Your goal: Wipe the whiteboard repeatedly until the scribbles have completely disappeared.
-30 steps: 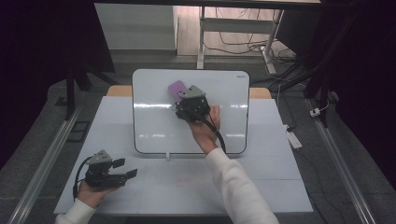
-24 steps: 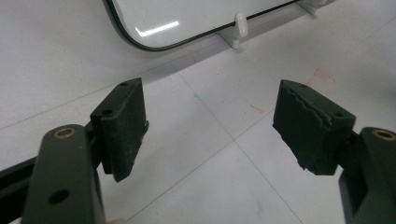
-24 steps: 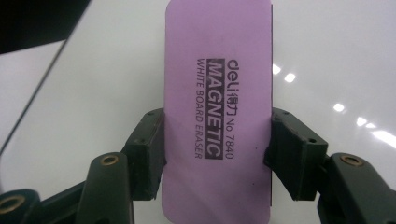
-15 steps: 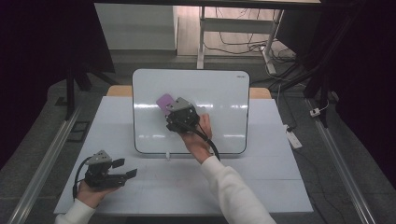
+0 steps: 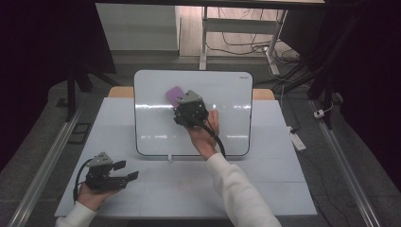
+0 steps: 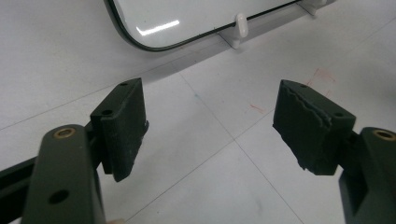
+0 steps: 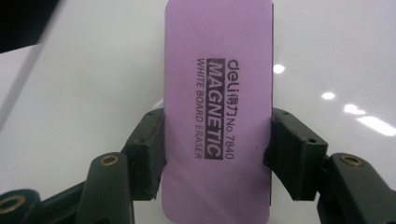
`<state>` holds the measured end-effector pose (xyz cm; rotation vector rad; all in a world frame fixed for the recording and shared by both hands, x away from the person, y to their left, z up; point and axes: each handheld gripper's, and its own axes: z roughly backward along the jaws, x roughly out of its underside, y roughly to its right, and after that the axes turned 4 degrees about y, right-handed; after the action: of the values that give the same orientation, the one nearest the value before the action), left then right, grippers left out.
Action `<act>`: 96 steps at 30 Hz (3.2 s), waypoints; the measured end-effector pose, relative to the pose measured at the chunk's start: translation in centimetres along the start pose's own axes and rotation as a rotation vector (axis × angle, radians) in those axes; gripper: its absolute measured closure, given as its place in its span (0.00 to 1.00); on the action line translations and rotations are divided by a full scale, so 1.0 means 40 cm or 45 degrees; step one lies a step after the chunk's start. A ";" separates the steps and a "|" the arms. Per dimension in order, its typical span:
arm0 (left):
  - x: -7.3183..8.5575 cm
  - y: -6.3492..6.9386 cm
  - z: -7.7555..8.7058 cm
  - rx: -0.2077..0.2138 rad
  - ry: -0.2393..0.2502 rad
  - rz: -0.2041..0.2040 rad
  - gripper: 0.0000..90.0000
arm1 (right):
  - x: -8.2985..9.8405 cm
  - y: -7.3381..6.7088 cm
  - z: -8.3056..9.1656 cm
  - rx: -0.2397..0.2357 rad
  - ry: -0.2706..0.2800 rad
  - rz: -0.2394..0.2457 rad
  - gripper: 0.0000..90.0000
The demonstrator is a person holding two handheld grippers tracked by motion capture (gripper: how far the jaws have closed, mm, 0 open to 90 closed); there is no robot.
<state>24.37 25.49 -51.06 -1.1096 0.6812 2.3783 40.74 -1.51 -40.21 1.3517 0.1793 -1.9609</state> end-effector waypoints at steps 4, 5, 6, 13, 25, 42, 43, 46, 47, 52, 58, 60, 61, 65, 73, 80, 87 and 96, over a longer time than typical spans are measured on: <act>0.000 0.000 0.001 -0.002 0.000 -0.001 0.29 | 0.024 -0.068 -0.014 -0.085 -0.030 0.067 0.46; 0.000 0.000 0.001 0.000 -0.001 0.000 0.29 | 0.031 -0.081 -0.016 -0.108 -0.033 0.073 0.46; 0.000 0.000 0.000 0.000 -0.001 -0.002 0.29 | 0.038 -0.091 -0.018 -0.134 -0.039 0.075 0.46; 0.001 0.000 0.002 -0.002 0.005 0.002 0.29 | 0.041 -0.058 -0.005 -0.093 -0.013 0.057 0.45; 0.000 -0.001 0.001 0.000 0.001 0.005 0.29 | 0.000 0.056 0.016 0.032 0.040 -0.047 0.45; 0.002 0.000 0.004 -0.006 0.006 0.005 0.29 | 0.027 0.041 0.022 -0.019 0.030 -0.043 0.45; 0.002 0.001 0.004 -0.007 0.004 0.005 0.29 | 0.031 0.064 0.033 0.009 0.031 -0.065 0.45; 0.001 0.001 0.001 -0.010 0.000 0.004 0.29 | 0.053 0.135 0.068 0.080 0.043 -0.136 0.45; 0.001 0.001 0.000 -0.007 -0.001 0.004 0.29 | 0.062 0.154 0.079 0.095 0.044 -0.156 0.45; -0.001 0.004 -0.001 -0.010 0.000 0.003 0.29 | 0.102 0.184 0.110 0.114 0.043 -0.194 0.45; -0.004 0.003 -0.002 -0.001 0.009 0.020 0.29 | 0.125 0.168 0.145 0.035 0.082 -0.207 0.45; -0.005 0.003 -0.001 -0.001 0.017 0.020 0.29 | 0.131 0.153 0.162 -0.016 0.102 -0.220 0.45; -0.006 0.004 0.000 0.000 0.022 0.021 0.29 | 0.135 0.145 0.169 -0.041 0.107 -0.223 0.45; -0.009 0.007 0.004 0.001 0.040 0.021 0.29 | 0.169 0.110 0.195 -0.139 0.124 -0.236 0.45; -0.018 0.014 0.001 0.004 0.058 0.014 0.29 | 0.241 0.059 0.223 -0.280 0.131 -0.297 0.45; -0.035 0.028 0.000 0.025 0.089 0.012 0.29 | 0.276 0.028 0.242 -0.316 0.154 -0.278 0.45; -0.078 0.059 -0.012 0.075 0.138 -0.011 0.29 | 0.293 0.017 0.232 -0.333 0.143 -0.286 0.45; -0.112 0.078 -0.022 0.093 0.172 -0.015 0.30 | 0.295 0.006 0.234 -0.345 0.162 -0.278 0.45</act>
<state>25.76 21.76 -47.25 -1.2478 0.7987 2.2651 31.78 -12.08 -46.15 1.3208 0.6538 -1.9411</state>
